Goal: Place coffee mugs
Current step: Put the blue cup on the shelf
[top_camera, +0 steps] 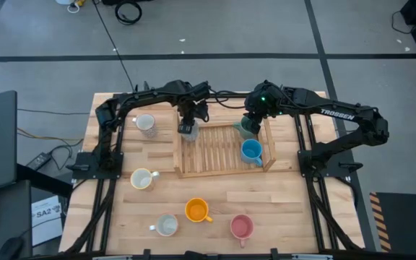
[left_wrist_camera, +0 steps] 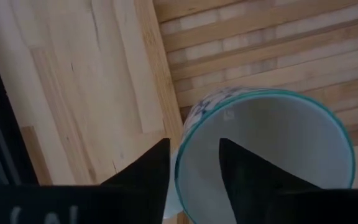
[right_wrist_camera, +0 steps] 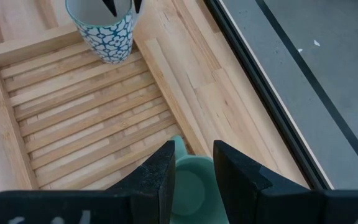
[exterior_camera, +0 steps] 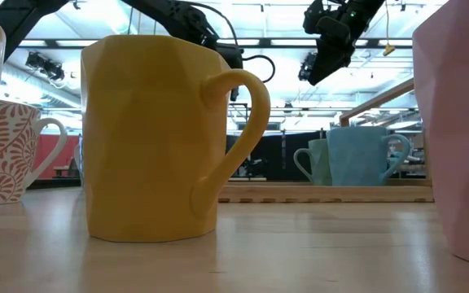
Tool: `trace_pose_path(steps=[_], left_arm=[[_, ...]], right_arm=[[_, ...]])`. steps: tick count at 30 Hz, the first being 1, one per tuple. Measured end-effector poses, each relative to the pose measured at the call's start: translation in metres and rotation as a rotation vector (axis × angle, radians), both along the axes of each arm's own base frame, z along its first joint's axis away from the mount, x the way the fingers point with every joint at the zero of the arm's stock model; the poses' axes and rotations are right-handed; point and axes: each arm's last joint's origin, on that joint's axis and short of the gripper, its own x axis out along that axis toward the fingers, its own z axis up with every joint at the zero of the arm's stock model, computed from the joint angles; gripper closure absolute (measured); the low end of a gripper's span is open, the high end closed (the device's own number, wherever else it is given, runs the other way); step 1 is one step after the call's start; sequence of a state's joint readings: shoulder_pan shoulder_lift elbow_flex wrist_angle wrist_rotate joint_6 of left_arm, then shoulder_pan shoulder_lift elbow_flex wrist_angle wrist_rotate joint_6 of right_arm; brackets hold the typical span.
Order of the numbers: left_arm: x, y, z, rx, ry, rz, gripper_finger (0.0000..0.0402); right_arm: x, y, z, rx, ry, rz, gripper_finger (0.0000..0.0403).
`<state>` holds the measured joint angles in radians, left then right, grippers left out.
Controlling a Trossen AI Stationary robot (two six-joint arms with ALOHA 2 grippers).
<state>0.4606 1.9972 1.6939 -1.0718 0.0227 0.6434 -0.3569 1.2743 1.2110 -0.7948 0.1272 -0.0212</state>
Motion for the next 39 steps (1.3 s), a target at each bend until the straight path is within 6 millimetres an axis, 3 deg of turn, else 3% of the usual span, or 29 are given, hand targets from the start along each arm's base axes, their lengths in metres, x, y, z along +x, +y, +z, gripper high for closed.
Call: trace_pose_path(steps=[11, 39], left_arm=[[0.0025, 0.0011, 0.0006, 0.013, -0.026, 0.0, 0.0202], [0.0068, -0.0037, 0.0096, 0.042, -0.086, -0.013, 0.02]], right_arm=[[0.0, 0.0, 0.0, 0.0, 0.0, 0.0, 0.0287], [0.0, 0.0, -0.0001, 0.0, 0.0, 0.0, 0.0287]])
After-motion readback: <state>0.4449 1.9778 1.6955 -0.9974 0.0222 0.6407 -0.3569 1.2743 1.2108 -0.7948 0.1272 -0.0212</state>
